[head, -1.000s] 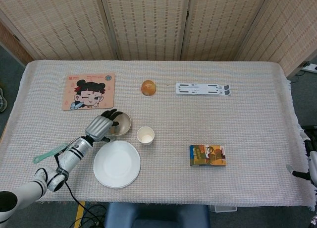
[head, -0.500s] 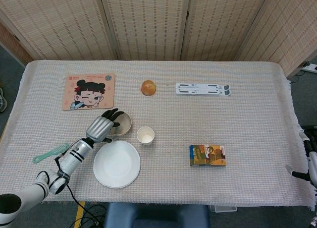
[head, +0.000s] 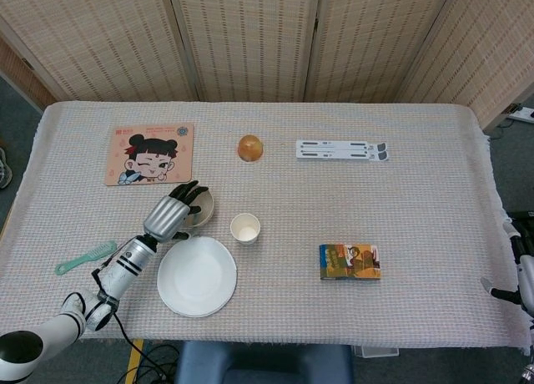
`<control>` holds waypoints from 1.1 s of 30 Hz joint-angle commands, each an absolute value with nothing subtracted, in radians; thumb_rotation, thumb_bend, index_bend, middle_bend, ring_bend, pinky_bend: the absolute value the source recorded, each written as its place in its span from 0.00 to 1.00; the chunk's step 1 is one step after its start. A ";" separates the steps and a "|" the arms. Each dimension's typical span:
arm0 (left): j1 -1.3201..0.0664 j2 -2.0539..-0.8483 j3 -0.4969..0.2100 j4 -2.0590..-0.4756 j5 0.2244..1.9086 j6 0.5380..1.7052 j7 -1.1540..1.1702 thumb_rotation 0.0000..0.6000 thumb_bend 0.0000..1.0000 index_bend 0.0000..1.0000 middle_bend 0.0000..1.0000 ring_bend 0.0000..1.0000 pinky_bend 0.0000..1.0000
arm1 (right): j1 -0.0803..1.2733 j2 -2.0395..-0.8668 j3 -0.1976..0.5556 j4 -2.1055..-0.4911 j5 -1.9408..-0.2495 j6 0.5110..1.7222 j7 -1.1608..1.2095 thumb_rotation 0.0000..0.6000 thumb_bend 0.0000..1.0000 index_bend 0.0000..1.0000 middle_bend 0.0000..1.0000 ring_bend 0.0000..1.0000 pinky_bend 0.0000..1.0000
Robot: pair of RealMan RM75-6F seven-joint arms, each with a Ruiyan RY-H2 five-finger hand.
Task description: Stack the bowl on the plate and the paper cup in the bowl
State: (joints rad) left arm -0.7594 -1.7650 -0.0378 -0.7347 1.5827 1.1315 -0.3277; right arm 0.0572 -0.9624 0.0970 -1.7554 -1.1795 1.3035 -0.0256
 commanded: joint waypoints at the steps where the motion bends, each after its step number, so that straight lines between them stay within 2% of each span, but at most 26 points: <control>1: -0.755 -1.761 -0.039 -0.735 1.584 1.146 -0.322 1.00 0.31 0.67 0.16 0.00 0.16 | 0.059 -0.963 0.098 -1.753 -1.178 1.301 -0.026 1.00 0.21 0.00 0.00 0.00 0.00; 9: -0.732 -1.688 -0.045 -0.856 1.578 1.185 -0.224 1.00 0.31 0.67 0.16 0.00 0.16 | 0.063 -0.965 0.095 -1.755 -1.183 1.295 -0.027 1.00 0.21 0.00 0.00 0.00 0.00; 23: -0.596 -1.492 -0.033 -1.366 1.518 1.282 0.202 1.00 0.31 0.67 0.16 0.00 0.16 | 0.076 -0.951 0.073 -1.752 -1.246 1.257 0.028 1.00 0.21 0.00 0.00 0.00 0.00; 33: -0.515 -1.472 -0.009 -1.573 1.510 1.346 0.427 1.00 0.31 0.67 0.16 0.00 0.16 | 0.058 -0.928 0.057 -1.752 -1.309 1.287 0.095 1.00 0.21 0.00 0.00 0.00 0.00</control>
State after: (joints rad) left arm -0.5339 -1.4741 -0.0166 -1.5493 1.5106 1.3277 0.4029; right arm 0.0611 -0.9310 0.0592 -1.7519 -1.3042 1.2834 0.0898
